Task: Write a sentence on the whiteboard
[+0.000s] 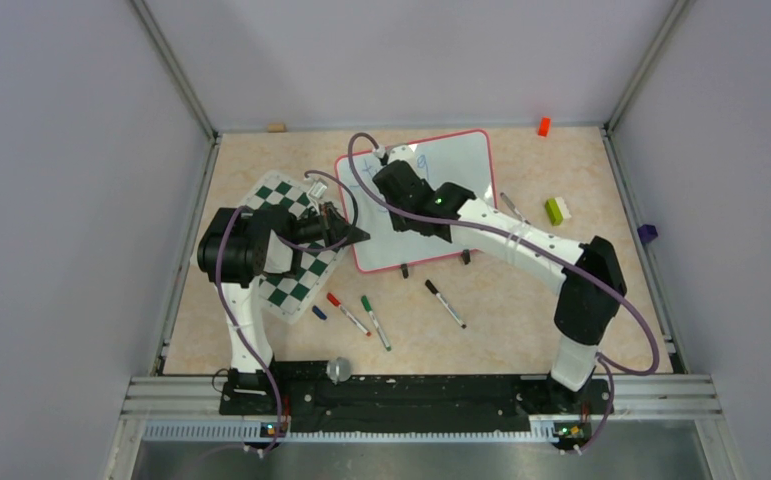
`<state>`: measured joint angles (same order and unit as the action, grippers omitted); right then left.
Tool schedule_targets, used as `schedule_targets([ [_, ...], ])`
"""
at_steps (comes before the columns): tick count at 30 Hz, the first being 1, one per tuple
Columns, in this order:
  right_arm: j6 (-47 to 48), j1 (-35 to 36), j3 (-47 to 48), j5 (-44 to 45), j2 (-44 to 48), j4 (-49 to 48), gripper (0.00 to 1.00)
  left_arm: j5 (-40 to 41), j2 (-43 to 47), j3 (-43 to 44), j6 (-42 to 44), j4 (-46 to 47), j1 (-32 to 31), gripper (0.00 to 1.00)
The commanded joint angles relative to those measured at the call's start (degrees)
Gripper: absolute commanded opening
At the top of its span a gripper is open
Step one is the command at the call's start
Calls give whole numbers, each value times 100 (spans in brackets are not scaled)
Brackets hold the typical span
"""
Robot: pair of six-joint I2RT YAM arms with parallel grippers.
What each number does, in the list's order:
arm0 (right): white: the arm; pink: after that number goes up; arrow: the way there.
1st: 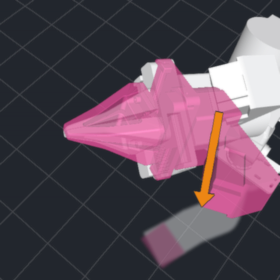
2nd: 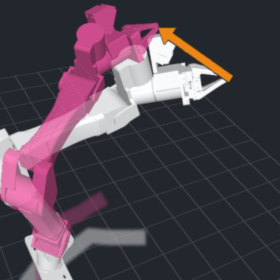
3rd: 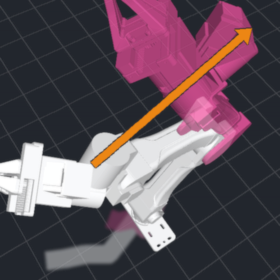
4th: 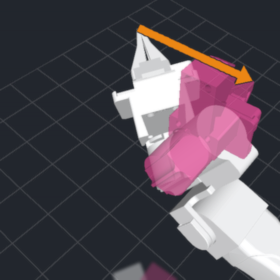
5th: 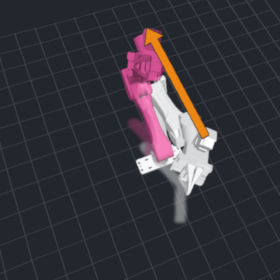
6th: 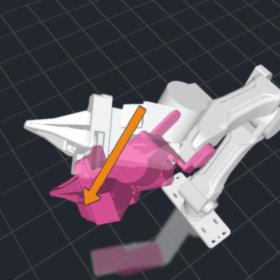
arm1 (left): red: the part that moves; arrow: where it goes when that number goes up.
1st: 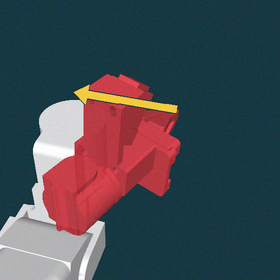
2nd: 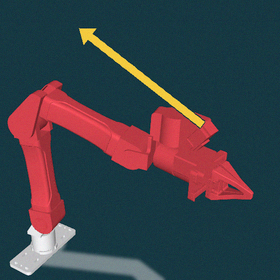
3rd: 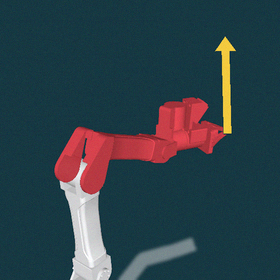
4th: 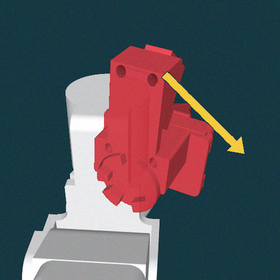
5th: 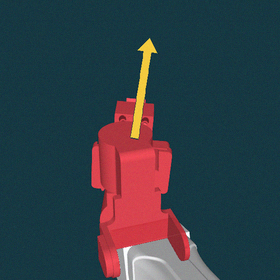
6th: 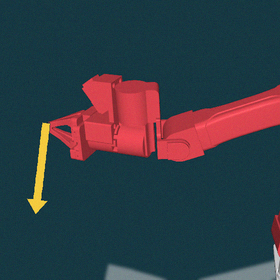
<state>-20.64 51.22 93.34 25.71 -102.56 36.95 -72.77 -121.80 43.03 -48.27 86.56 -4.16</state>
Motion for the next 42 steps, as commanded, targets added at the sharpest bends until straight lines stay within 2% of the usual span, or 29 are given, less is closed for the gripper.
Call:
schedule_targets([
  [1,-138,-26,-262,-103,219,48,0,438,18,-28,386,624,169,0],
  [7,-150,-4,-369,-130,293,62,0,437,18,-14,384,624,170,0],
  [16,-23,-32,214,-150,405,5,0,416,18,-11,397,625,170,0],
  [30,194,-241,852,-109,70,70,0,409,14,-2,386,625,170,0],
  [42,241,-260,910,-232,-109,80,0,409,26,-21,396,625,170,0],
])
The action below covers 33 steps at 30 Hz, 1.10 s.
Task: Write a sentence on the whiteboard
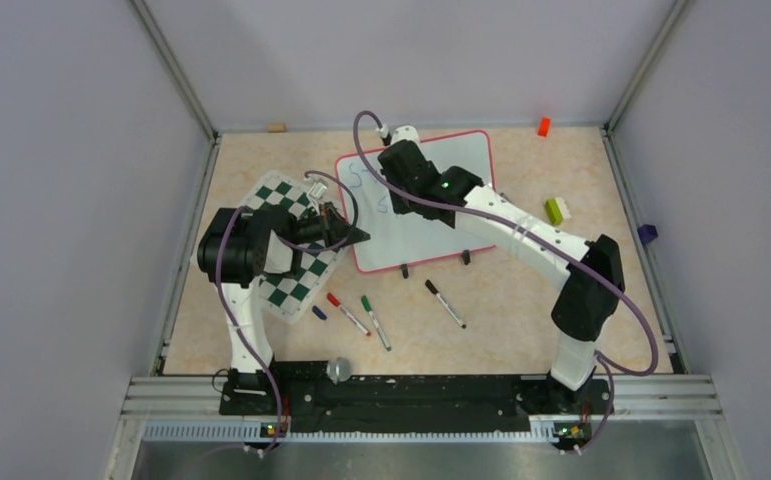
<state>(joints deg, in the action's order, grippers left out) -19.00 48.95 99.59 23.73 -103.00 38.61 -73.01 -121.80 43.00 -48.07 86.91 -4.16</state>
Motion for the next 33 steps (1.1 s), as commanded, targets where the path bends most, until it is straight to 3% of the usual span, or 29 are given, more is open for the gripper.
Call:
schedule_targets([
  [1,73,-35,281,-37,-68,-82,0,435,25,-19,378,589,170,0],
  [33,-63,-81,43,429,-70,242,0,433,33,-16,381,590,170,0],
])
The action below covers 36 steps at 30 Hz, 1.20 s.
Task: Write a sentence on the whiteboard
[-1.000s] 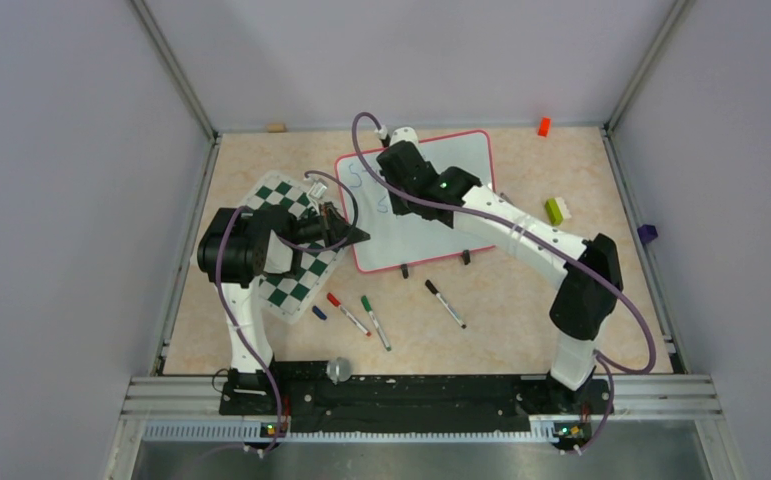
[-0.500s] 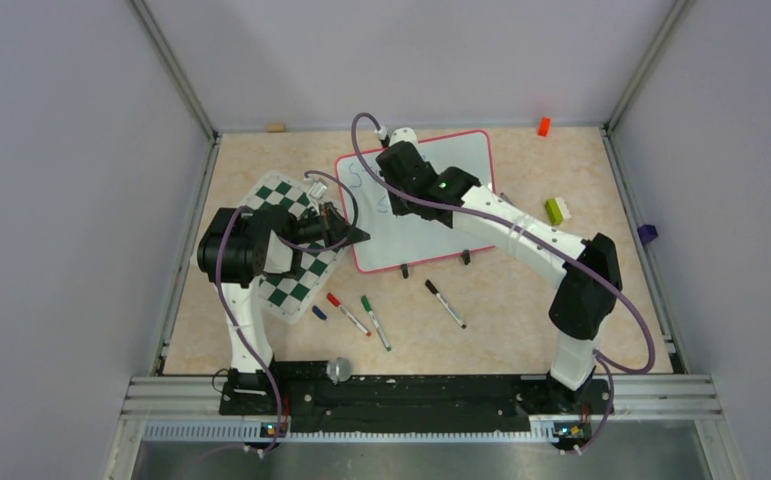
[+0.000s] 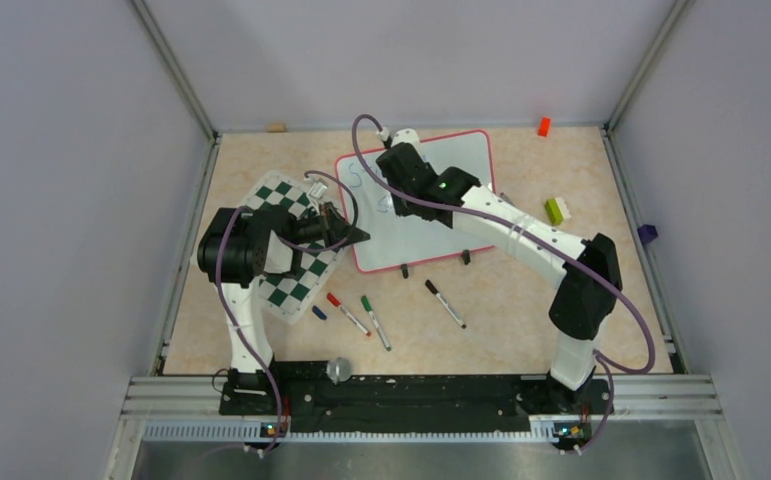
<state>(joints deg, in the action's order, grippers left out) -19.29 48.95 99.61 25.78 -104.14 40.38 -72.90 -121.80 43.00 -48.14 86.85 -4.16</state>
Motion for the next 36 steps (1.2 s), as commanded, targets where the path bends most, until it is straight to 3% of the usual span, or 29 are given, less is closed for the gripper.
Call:
schedule_targets([
  [1,-38,-77,14,199,47,73,0,419,29,-18,392,596,170,0],
  [27,-173,-77,-227,-523,270,-381,0,415,36,-18,393,596,170,0],
  [36,-170,-310,-453,-550,875,-523,0,416,16,16,364,596,170,0],
])
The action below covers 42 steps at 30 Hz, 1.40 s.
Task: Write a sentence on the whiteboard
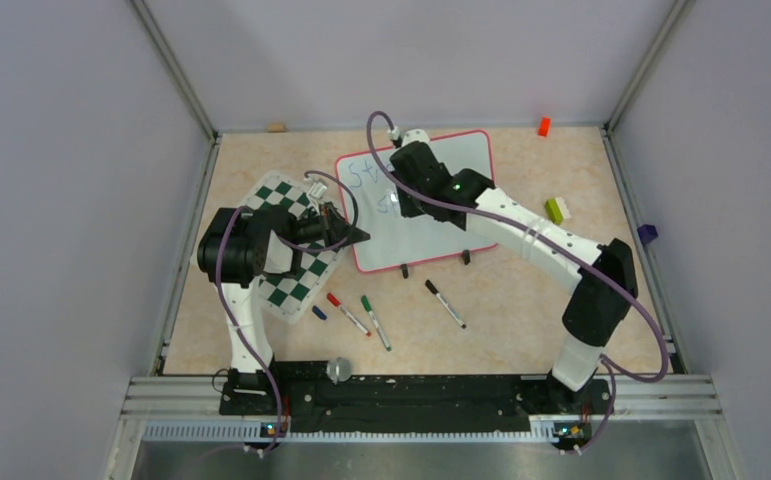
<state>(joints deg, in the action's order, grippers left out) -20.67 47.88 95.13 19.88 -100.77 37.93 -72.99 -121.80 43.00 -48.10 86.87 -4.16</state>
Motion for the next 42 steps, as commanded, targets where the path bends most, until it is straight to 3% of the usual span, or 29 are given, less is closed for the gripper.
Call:
schedule_targets([
  [1,-15,-250,-5,45,548,-273,0,422,16,15,366,590,170,0],
  [42,190,-446,563,-1,-144,-99,0,411,16,26,371,594,170,0],
])
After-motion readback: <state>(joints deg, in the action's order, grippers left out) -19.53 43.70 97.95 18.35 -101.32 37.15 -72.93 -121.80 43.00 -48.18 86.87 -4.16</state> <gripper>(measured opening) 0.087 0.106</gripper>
